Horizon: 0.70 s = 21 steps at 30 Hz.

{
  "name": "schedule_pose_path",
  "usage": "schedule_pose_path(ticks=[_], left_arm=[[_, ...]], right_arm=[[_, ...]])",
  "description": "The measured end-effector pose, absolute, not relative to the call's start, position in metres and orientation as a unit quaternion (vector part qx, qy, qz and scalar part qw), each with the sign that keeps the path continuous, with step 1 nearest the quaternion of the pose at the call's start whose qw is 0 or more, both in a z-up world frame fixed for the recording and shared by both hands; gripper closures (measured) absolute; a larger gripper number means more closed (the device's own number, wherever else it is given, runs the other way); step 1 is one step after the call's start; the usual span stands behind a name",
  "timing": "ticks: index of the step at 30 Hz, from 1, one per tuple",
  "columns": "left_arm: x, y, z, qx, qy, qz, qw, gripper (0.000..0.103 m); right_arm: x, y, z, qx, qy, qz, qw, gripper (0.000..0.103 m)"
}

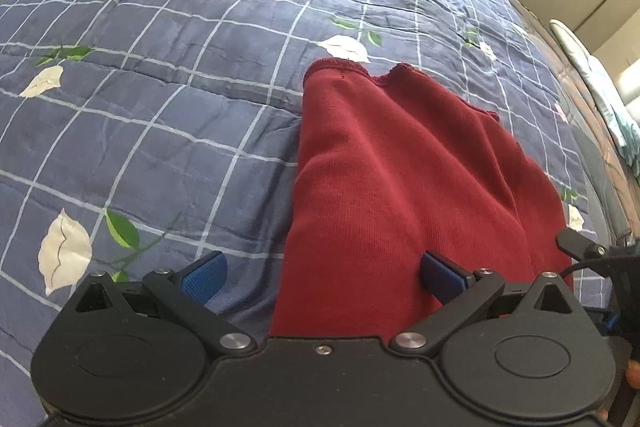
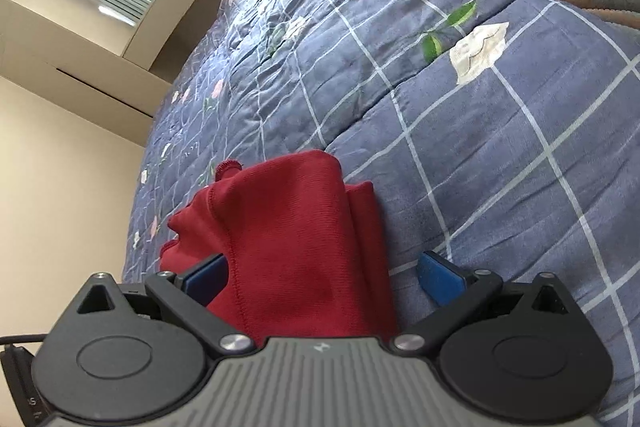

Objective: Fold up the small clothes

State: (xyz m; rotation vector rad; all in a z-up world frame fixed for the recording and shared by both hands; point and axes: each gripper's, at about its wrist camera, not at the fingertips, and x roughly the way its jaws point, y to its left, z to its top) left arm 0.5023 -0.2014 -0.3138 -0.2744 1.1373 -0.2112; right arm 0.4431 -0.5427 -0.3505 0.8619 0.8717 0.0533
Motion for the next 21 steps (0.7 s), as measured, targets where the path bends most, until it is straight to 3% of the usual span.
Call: schedule_pose_path(ticks=[12,19,21], left_arm=[[0.506,-0.195,-0.320,-0.134,0.551,-0.126,0.814,0.001],[0.512,-0.189,-0.324,-0.152,0.567,-0.138,0.798,0.001],[0.513,-0.187,-0.324,-0.156,0.572,-0.143,0.792,0.001]], right_arm=[[0.443,-0.530,-0.347,0.386,0.411,-0.014,0.826,0.000],[0.442,-0.509,-0.339,0.344,0.425,-0.037,0.836,0.025],[0.439,-0.507,-0.338,0.345,0.423,-0.040,0.837,0.028]])
